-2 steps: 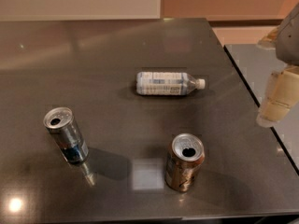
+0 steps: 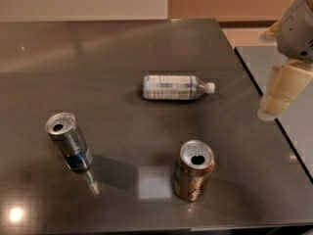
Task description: Move blue plastic bottle near redbull can
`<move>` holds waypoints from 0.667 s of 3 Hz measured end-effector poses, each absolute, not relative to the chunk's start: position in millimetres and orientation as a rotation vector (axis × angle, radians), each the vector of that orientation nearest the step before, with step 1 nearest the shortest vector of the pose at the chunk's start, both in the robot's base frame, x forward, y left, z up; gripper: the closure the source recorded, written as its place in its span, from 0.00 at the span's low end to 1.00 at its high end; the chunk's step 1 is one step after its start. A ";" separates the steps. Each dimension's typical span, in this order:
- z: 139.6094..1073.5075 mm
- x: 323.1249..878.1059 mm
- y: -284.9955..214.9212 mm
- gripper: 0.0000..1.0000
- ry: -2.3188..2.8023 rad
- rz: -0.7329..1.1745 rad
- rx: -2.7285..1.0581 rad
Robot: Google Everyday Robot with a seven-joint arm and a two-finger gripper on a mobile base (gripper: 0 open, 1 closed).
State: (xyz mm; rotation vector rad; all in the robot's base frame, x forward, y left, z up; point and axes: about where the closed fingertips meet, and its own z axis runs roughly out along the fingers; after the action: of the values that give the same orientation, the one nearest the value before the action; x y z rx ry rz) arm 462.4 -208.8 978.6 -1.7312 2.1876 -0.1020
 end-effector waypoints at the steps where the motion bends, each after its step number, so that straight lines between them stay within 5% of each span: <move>1: 974.5 493.2 -193.7 0.00 2.137 -0.080 -1.762; 2: 968.2 524.1 -174.8 0.00 2.086 -0.042 -1.793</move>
Offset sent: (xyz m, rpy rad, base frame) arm 0.0989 0.0560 -0.0186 0.0781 -0.0073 0.1427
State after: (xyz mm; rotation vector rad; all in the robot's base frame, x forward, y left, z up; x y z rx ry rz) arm 524.1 -174.8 968.2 -1.7932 2.0856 -0.0416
